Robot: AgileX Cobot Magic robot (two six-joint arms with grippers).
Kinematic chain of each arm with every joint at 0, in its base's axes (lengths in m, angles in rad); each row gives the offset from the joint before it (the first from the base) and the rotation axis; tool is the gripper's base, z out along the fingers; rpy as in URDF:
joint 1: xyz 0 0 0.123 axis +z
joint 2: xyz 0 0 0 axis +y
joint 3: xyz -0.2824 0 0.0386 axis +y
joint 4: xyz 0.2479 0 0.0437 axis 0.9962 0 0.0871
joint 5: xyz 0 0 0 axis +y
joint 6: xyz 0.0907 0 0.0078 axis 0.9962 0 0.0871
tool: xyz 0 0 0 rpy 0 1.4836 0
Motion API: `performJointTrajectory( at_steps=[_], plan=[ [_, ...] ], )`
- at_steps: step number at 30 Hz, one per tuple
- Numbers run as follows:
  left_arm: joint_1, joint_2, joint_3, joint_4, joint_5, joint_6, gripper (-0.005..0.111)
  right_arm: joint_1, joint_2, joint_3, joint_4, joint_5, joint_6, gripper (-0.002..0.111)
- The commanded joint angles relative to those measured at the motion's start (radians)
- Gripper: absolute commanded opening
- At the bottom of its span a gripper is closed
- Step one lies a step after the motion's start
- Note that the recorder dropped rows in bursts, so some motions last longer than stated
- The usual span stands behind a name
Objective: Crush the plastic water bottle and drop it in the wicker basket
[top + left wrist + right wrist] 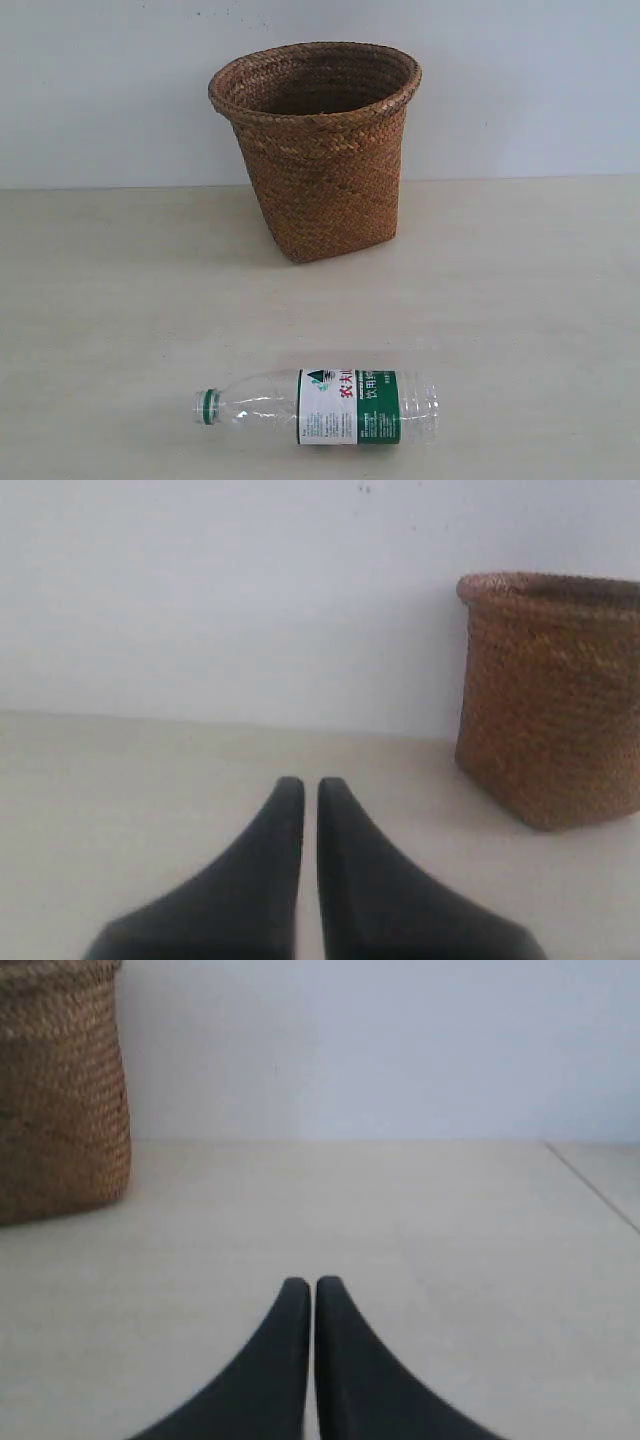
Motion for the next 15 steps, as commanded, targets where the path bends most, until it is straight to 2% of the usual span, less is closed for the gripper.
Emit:
performJointTrajectory(
  at_steps=[1,3,7,8,11,12,15],
  plan=[
    [0.004,-0.003,0.004,-0.011,-0.094,-0.066,0.004,-0.003,-0.005,-0.001,-0.005,-0.189,0.000,0.000],
    [0.004,-0.003,0.004,-0.011,-0.125,-0.133,0.004,-0.003,-0.005,-0.001,-0.003,-0.263,0.024,0.000],
    [0.004,-0.003,0.004,-0.011,-0.240,-0.284,0.004,-0.003,-0.005,-0.001,-0.003,-0.417,0.198,0.000],
    [0.004,-0.003,0.004,-0.011,-0.320,-0.328,0.004,-0.002,-0.005,-0.001,-0.003,-0.475,0.260,0.000],
    [0.004,-0.003,0.004,-0.011,-0.462,-0.367,0.004,-0.003,-0.005,-0.001,-0.007,-0.612,0.283,0.000],
    [0.004,0.002,0.004,-0.004,-0.506,-0.402,0.004,-0.003,-0.005,-0.001,-0.007,-0.620,0.313,0.000],
    [0.004,0.051,-0.017,0.004,-0.520,-0.417,0.004,-0.003,0.029,-0.056,-0.007,-0.613,0.331,0.000]
  ],
)
